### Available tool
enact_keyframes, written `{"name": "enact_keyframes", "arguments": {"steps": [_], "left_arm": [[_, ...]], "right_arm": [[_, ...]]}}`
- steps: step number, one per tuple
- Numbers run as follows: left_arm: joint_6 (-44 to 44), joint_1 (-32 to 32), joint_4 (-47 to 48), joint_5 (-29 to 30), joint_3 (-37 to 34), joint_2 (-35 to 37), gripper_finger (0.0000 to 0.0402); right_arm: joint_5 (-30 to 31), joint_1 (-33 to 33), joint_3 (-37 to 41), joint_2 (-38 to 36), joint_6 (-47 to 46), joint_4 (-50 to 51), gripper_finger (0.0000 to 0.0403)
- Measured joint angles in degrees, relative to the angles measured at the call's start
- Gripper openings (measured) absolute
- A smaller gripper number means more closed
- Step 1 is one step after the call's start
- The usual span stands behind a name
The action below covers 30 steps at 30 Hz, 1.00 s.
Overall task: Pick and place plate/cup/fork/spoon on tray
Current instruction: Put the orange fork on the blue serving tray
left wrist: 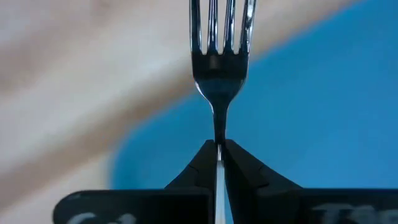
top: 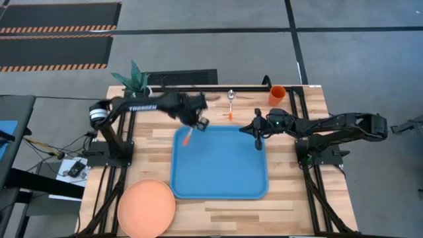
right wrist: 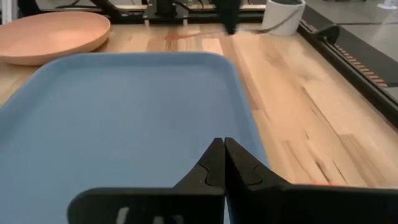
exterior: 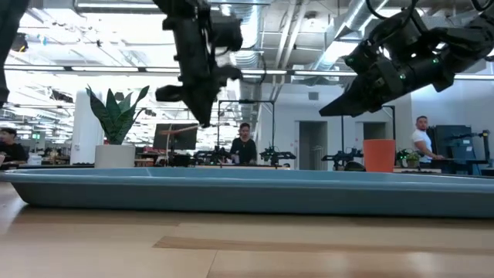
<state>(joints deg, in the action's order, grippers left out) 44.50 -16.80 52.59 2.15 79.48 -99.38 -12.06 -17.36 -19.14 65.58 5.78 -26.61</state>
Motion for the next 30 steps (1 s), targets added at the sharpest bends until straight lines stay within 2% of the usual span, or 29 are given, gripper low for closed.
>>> {"name": "enact_keyframes", "arguments": {"steps": [4, 8, 13, 17, 22, 30], "left_arm": [[11.1, 8.8, -0.6, 5.3, -1.9, 1.5, 0.0001], [23.7, 16.8, 2.9, 8.6, -2.1, 1.9, 0.0001], [39.3, 25.3, 8.4, 9.2, -2.2, 1.9, 0.0], [48.7, 29.5, 7.8, 7.4, -5.5, 1.8, 0.0], [52.3, 30.8, -1.0, 7.8, -11.3, 1.8, 0.0], [47.5, 26.4, -1.5, 8.5, -15.2, 1.8, 0.0]], "right_arm": [[-0.1, 0.2, 0.0, 0.0, 0.1, -1.4, 0.0011], [-0.1, 0.1, 0.0, 0.0, 0.2, -2.5, 0.0011], [-0.2, 0.1, 0.0, 0.0, 0.6, -2.7, 0.0011], [-0.2, 0.1, 0.0, 0.0, 1.8, -3.8, 0.0011], [-3.2, 0.1, 0.0, 0.0, 2.1, -6.9, 0.0011], [-3.6, 0.1, 0.0, 0.0, 2.2, -7.3, 0.0011]]}}
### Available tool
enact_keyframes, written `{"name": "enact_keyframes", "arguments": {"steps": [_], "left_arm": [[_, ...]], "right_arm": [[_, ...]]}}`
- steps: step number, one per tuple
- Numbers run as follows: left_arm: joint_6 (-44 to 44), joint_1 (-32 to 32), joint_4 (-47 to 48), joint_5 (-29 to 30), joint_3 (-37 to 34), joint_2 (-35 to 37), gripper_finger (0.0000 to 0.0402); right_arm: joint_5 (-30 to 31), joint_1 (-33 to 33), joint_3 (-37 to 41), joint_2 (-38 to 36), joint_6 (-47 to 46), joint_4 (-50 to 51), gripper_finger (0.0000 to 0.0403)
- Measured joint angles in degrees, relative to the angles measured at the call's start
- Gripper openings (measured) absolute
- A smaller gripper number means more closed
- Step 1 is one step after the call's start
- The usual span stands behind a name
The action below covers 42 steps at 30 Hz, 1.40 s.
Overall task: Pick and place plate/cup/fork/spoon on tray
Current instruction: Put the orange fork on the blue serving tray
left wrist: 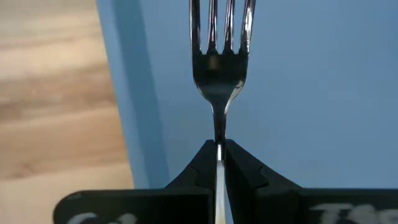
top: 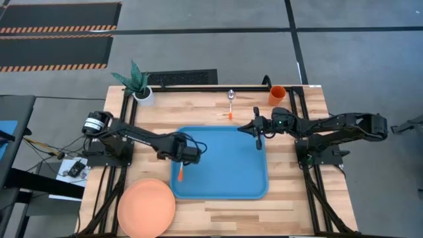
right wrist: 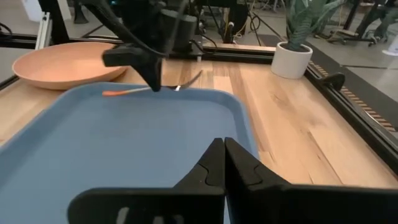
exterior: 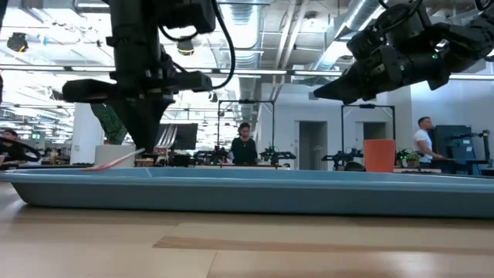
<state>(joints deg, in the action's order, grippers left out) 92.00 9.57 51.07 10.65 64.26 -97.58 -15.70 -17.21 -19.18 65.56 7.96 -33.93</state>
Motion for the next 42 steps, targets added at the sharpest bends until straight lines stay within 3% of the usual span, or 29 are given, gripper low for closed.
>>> {"name": "enact_keyframes", "arguments": {"steps": [13, 22, 42], "left_arm": [[-7.6, -5.9, -2.5, -3.3, -0.9, 0.0, 0.0], [-3.9, -5.8, -10.3, -5.1, -6.9, 0.0, 0.0], [-1.9, -5.8, -9.4, -6.5, -8.3, 0.0, 0.0]], "right_arm": [[-0.5, 0.8, 0.0, 0.0, -0.4, -1.0, 0.0011], [-0.7, 1.2, 0.0, 0.0, -0.4, -0.2, 0.0011], [-0.7, 1.4, 0.0, 0.0, -0.3, 0.2, 0.0011]]}}
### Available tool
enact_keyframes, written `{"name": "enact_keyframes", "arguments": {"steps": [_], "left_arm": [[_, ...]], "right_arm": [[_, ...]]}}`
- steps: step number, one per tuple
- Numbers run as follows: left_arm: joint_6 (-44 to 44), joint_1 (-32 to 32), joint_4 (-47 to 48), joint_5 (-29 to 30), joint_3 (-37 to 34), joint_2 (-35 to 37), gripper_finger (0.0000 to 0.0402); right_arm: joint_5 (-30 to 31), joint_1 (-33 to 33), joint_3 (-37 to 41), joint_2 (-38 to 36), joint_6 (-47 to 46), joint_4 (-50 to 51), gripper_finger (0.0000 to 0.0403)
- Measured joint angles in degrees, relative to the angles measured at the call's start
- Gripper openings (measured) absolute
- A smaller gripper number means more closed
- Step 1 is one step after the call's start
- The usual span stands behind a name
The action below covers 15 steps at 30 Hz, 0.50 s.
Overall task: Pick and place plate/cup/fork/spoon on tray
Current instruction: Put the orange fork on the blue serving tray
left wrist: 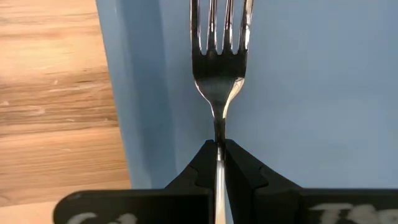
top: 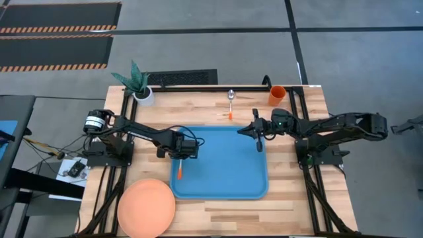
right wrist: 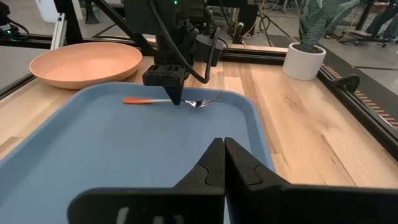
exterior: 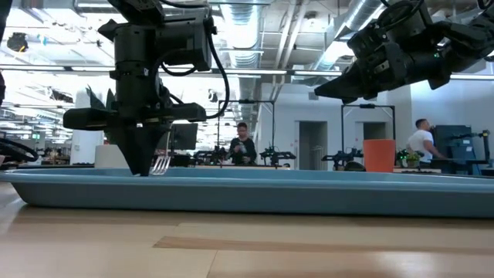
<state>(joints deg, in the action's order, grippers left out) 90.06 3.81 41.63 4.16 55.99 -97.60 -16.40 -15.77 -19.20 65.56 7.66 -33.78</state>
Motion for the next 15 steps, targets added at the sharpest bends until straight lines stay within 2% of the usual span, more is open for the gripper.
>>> {"name": "enact_keyframes", "arguments": {"steps": [15], "left_arm": [[-0.8, 0.0, 2.3, 0.8, 0.0, 0.0, 0.0001]], "right_arm": [[0.0, 0.0, 0.0, 0.0, 0.2, 0.1, 0.0011]]}}
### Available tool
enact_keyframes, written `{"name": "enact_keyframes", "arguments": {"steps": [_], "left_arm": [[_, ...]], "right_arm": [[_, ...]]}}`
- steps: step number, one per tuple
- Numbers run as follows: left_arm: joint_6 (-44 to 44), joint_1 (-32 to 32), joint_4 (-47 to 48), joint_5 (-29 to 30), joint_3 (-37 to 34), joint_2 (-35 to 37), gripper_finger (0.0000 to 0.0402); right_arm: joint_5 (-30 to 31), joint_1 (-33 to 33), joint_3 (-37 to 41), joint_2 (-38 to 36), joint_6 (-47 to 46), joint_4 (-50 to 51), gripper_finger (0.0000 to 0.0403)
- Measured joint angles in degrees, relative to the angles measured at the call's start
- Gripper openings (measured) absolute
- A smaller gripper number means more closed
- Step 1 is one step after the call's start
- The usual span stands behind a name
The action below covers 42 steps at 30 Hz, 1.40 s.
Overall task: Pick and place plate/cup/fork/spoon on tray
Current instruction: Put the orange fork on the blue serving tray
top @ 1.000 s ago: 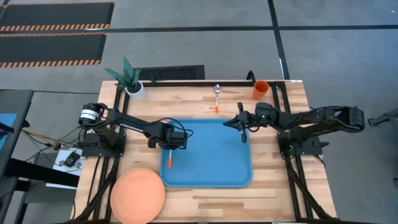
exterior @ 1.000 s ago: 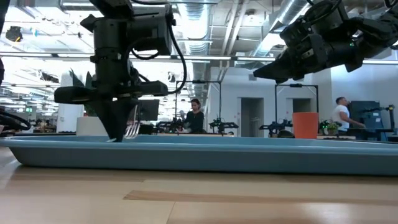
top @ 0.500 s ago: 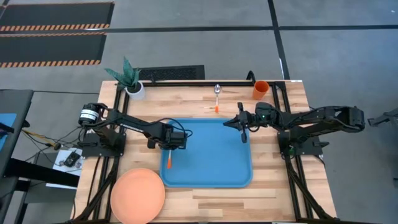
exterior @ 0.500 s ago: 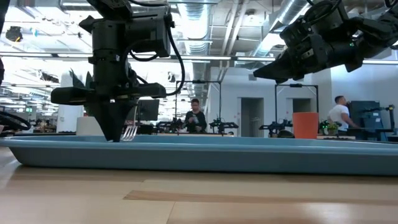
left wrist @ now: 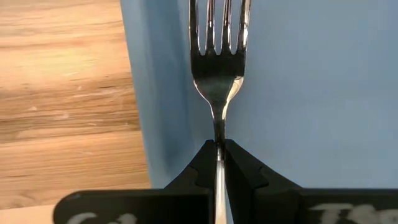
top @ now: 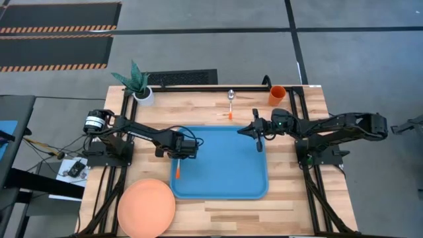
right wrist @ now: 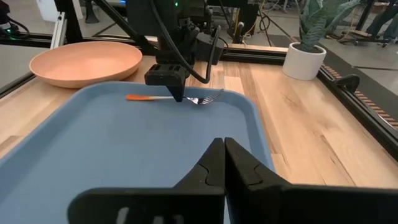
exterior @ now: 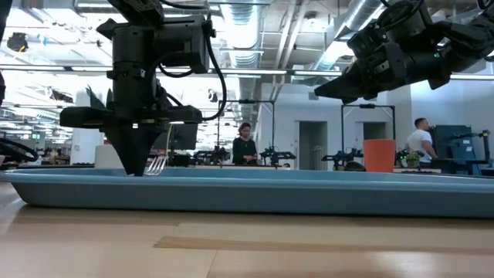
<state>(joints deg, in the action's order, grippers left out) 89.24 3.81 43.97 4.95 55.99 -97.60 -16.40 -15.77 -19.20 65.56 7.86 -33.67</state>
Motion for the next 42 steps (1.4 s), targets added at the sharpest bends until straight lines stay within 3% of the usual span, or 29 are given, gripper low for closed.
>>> {"name": "enact_keyframes", "arguments": {"steps": [6, 27, 35, 42], "left_arm": [[-1.6, 0.0, -2.1, 0.0, 0.0, 0.0, 0.0015], [-0.5, 0.0, -1.0, 1.0, 0.0, 0.0, 0.0009], [-0.8, 0.0, -1.4, 1.3, 0.0, 0.0, 0.0032], [-0.8, 0.0, -1.9, 2.9, 0.0, 0.0, 0.0017]], "right_arm": [[0.0, 0.0, 0.0, 0.0, 0.1, 0.0, 0.0011], [0.0, 0.0, 0.0, 0.0, 0.2, 0.1, 0.0011], [0.0, 0.0, 0.0, 0.0, 0.3, 0.3, 0.0011], [0.0, 0.0, 0.0, 0.0, 0.3, 0.3, 0.0011]]}}
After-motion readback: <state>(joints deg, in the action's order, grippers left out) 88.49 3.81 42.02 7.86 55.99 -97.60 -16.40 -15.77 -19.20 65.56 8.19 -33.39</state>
